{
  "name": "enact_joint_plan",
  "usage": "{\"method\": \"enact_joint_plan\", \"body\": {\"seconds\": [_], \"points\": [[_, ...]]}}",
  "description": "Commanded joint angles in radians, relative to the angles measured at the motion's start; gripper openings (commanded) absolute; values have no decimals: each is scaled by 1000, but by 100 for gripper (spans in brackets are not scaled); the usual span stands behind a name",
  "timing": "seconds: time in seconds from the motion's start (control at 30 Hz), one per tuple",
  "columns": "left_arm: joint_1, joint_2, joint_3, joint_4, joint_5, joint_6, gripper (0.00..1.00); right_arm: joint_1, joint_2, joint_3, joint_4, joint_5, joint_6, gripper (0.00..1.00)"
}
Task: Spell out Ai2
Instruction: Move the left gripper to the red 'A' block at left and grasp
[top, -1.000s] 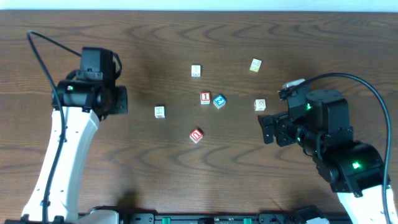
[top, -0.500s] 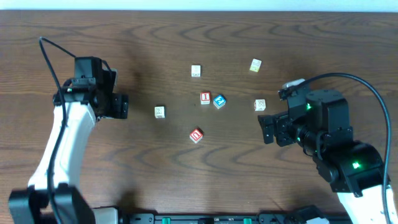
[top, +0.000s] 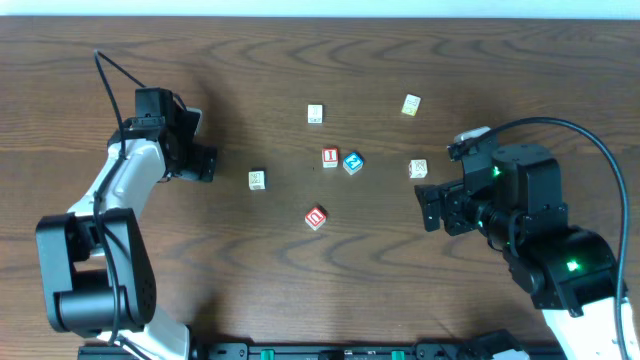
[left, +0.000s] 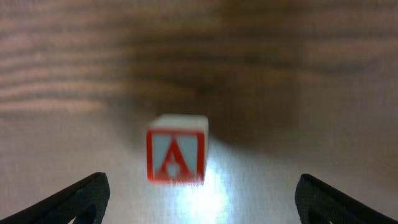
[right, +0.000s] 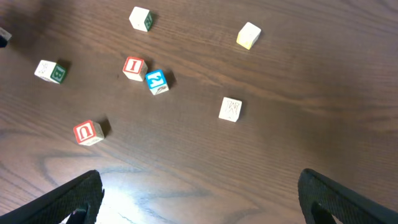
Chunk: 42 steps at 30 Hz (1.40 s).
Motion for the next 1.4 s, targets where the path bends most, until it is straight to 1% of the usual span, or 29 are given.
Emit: {"method": "enact_joint_plan", "body": {"seconds": [0.0, 0.1, 0.27, 0.4, 0.6, 0.73, 0.8, 0.87, 0.93, 1.1, 1.13, 1.2, 1.37], "points": [[3, 39, -6, 20, 3, 22, 96, -5, -1, 1, -1, -5, -11, 99], [3, 69, -6, 43, 3, 44, 95, -5, -1, 1, -1, -5, -11, 99], [3, 91, -6, 84, -1, 48, 90, -5, -1, 1, -1, -5, -11, 99], [16, 91, -6, 108, -5, 47, 78, -5, -1, 1, -1, -4, -11, 99], [40, 91, -6, 98, -4, 47, 71, -5, -1, 1, -1, -5, -11, 99], [42, 91, -6, 93, -2, 47, 68, -5, -1, 1, -1, -5, -11, 99], [42, 91, -6, 91, 4, 47, 62, -5, -1, 1, -1, -5, -11, 99], [42, 91, -6, 86, 11, 47, 58, -5, -1, 1, -1, -5, -11, 99], [42, 91, -6, 83, 11, 47, 52, -5, -1, 1, -1, -5, -11, 99], [42, 91, -6, 83, 11, 47, 45, -5, -1, 1, -1, -5, -11, 99], [42, 91, -6, 83, 11, 47, 42, -5, -1, 1, -1, -5, -11, 99], [42, 91, -6, 83, 11, 47, 39, -5, -1, 1, -1, -5, -11, 99], [42, 91, -6, 83, 11, 47, 35, -5, -1, 1, -1, -5, -11, 99]]}}
